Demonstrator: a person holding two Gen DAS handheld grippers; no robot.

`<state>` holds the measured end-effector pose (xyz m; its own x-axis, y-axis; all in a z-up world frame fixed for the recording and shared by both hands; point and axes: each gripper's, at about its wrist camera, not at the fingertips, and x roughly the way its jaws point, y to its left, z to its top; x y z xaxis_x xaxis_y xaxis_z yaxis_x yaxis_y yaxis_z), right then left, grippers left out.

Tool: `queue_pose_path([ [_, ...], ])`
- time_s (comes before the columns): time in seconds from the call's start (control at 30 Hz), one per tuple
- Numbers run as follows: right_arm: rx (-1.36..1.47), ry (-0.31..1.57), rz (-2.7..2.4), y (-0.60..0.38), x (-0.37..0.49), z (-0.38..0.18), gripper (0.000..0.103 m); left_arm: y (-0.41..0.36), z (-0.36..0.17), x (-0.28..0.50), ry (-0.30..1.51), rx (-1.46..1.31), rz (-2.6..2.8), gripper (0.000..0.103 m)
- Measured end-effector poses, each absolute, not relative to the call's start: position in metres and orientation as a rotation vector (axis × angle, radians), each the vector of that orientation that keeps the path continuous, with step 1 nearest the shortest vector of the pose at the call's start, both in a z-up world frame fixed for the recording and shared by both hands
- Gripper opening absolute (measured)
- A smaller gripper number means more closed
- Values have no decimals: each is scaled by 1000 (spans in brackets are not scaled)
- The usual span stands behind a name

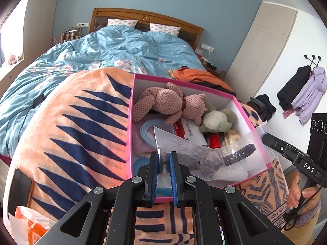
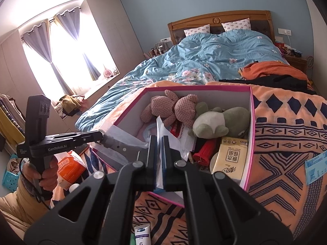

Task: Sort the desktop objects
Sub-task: 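Carry the clear bag with both tools and lower it into the pink box, then open both tools to release the bag and withdraw from the box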

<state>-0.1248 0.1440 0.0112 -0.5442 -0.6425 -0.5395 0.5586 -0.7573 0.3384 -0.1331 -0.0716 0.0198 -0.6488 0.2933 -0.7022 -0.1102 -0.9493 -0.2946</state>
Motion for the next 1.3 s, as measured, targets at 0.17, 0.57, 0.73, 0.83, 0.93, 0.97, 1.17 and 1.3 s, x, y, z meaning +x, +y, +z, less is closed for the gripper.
queue_pose_path([
  [0.17,904,-172,-2277,147,-130,0,5,-70,15,-135,-308,-1205,2653,10],
  [0.57,949,-163,-2321,165,-134,-9,5,-73,7,-136,-286,-1250,2668,10],
  [0.73,1002,-116,-2367,169,-138,-17,5,-73,10,-134,-289,-1236,2673,10],
  [0.83,1033,-74,-2396,171,-139,-24,5,-72,14,-130,-284,-1219,2673,10],
  [0.93,1060,-30,-2408,172,-140,-29,5,-70,18,-125,-264,-1193,2676,10],
  [0.97,1072,-4,-2411,171,-139,-30,5,-68,20,-123,-257,-1180,2676,10],
  [1.17,1082,190,-2494,166,-132,-31,22,-64,27,-111,-240,-1119,2667,17],
  [1.3,1039,199,-2563,175,-128,-23,25,-65,31,-103,-252,-1084,2662,24],
])
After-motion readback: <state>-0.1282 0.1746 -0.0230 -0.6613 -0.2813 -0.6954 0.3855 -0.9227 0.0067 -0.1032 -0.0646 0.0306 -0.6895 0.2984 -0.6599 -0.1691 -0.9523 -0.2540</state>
